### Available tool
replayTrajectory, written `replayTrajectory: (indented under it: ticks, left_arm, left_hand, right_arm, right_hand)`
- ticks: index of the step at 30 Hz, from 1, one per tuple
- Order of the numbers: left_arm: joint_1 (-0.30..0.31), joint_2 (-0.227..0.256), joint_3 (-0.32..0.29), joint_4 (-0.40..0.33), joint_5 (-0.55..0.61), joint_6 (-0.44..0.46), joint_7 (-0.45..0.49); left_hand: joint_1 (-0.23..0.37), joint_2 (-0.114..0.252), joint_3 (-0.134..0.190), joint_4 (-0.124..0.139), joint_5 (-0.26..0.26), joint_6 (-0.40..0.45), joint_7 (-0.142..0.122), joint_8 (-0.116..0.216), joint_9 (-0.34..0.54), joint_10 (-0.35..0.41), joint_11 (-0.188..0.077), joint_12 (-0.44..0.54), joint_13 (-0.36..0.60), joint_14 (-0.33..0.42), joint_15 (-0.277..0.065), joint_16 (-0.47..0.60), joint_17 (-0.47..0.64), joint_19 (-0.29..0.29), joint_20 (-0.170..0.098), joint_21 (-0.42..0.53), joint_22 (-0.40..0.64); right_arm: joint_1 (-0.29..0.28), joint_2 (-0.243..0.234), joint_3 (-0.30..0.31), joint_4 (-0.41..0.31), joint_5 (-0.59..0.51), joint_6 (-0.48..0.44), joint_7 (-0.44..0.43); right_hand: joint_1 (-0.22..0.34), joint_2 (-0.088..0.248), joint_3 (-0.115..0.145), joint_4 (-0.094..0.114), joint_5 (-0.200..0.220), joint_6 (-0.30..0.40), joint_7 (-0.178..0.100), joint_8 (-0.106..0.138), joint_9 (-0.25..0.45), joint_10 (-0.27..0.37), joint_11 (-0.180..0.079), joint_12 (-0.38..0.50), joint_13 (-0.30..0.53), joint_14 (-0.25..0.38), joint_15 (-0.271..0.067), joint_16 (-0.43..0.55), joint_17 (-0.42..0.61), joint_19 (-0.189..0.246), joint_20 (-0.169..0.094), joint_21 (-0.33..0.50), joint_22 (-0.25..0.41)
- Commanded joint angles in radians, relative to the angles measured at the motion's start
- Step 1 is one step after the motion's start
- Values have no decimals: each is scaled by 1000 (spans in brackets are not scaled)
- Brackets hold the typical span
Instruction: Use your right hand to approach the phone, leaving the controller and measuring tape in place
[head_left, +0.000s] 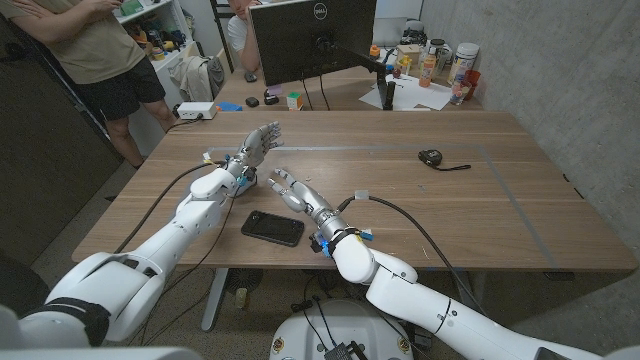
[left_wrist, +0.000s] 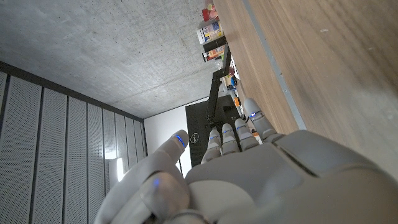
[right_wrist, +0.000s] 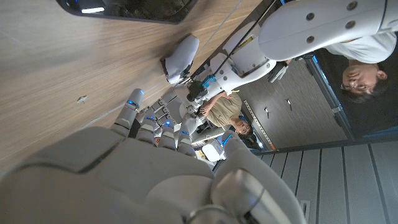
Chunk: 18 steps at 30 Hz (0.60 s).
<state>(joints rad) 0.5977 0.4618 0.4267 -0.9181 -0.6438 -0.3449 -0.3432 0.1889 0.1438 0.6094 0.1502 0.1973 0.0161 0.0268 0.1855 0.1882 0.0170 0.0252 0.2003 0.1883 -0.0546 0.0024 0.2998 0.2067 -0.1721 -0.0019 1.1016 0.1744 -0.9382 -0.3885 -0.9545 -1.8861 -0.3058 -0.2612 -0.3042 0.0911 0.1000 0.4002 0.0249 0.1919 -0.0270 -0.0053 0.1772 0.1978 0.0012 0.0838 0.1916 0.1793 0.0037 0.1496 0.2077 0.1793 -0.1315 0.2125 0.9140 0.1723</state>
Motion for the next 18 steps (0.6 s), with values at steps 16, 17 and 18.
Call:
replayTrajectory:
  ticks: [16, 17, 18]
  left_arm:
    - [-13, 47, -10, -12, 15, -1, -19]
    - [-10, 50, -11, -17, 13, -1, -21]
    - [-6, 52, -13, -24, 12, -1, -20]
  left_hand:
    - [3, 51, 8, 0, 4, -5, 7, 7, 2, -1, 8, 4, 2, -9, 3, 6, 4, -40, 8, -7, 3]
    - [3, 51, 8, 0, 4, -5, 7, 7, 2, -1, 8, 4, 2, -10, 3, 6, 4, -40, 7, -7, 3]
    - [3, 51, 8, 0, 4, -5, 7, 7, 2, -2, 8, 4, 2, -10, 3, 6, 4, -40, 7, -7, 3]
  right_arm:
    - [98, 51, -256, 88, -489, -198, 45]
    - [101, 56, -271, 96, -525, -215, 44]
    - [104, 60, -280, 100, -548, -226, 51]
  right_hand:
    - [69, 41, 37, -57, -13, -51, -41, 6, 3, -25, -28, 5, 1, 7, -25, -7, -1, 56, 2, -18, 4]
    - [78, 35, 40, -68, -13, -47, -55, 10, 3, -28, -30, 5, 1, 3, -25, -9, -2, 56, 3, -24, 3]
    - [83, 30, 40, -75, -13, -47, -61, 11, 3, -31, -34, 5, 2, 1, -26, -10, -2, 54, 3, -28, 3]
